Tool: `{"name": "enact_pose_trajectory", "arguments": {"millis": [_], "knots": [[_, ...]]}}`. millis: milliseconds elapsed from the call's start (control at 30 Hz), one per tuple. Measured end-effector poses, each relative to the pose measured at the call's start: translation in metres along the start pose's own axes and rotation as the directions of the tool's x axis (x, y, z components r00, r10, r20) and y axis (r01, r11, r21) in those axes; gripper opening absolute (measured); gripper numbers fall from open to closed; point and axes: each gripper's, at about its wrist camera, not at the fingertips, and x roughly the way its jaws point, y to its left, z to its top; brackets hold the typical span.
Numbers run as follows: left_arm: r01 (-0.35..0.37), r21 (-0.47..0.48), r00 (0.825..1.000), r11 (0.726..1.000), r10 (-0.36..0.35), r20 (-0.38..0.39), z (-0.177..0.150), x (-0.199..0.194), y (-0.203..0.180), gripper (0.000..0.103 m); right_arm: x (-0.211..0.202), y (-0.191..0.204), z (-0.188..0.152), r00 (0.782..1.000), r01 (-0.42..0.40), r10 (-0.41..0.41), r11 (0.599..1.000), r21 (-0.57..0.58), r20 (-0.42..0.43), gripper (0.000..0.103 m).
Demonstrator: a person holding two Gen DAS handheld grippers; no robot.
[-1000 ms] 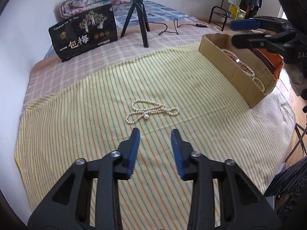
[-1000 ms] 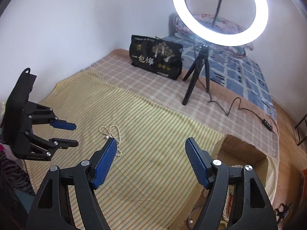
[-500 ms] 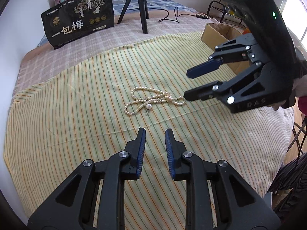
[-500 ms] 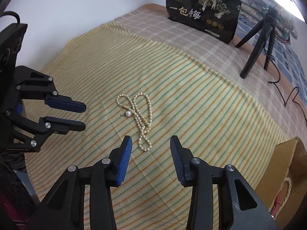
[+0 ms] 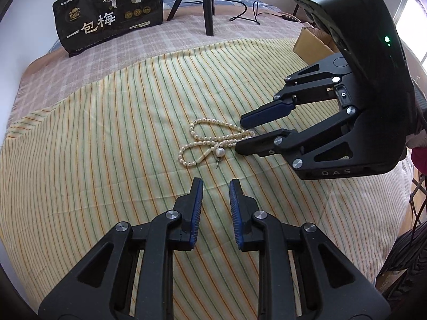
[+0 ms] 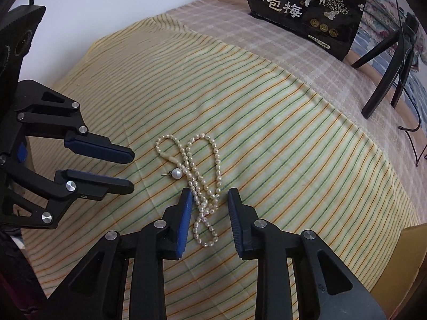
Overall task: Organize jewelry
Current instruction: 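Lower the right tool onto the pearl necklace and close it on the strand, then grasp the necklace's pearl pendant with the left tool while the right tool holds the strand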
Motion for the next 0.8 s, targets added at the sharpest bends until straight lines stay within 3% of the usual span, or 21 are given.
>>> {"name": "enact_pose_trajectory", "arguments": {"millis": [100, 300, 533, 800], "knots": [[-0.005, 0.016, 1.0, 1.0, 0.005, -0.004, 0.002, 0.006, -0.002, 0.021, 0.003, -0.002, 0.001, 1.0, 0.009, -0.009, 1.0, -0.003, 0.007, 0.023], [-0.024, 0.037, 1.0, 0.999, 0.024, -0.005, 0.007, 0.017, -0.006, 0.021, 0.007, -0.018, 0.005, 1.0, -0.009, 0.008, 0.999, 0.037, 0.029, 0.006], [-0.045, 0.058, 0.999, 0.997, 0.045, 0.01, 0.017, 0.024, -0.011, 0.021, 0.006, -0.023, 0.004, 0.999, -0.021, 0.018, 0.998, 0.063, 0.044, 0.004], [-0.077, 0.095, 0.997, 0.993, 0.075, 0.022, 0.021, 0.027, -0.016, 0.021, 0.003, -0.033, 0.003, 0.998, 0.021, -0.029, 0.991, 0.13, 0.059, 0.002]]}}
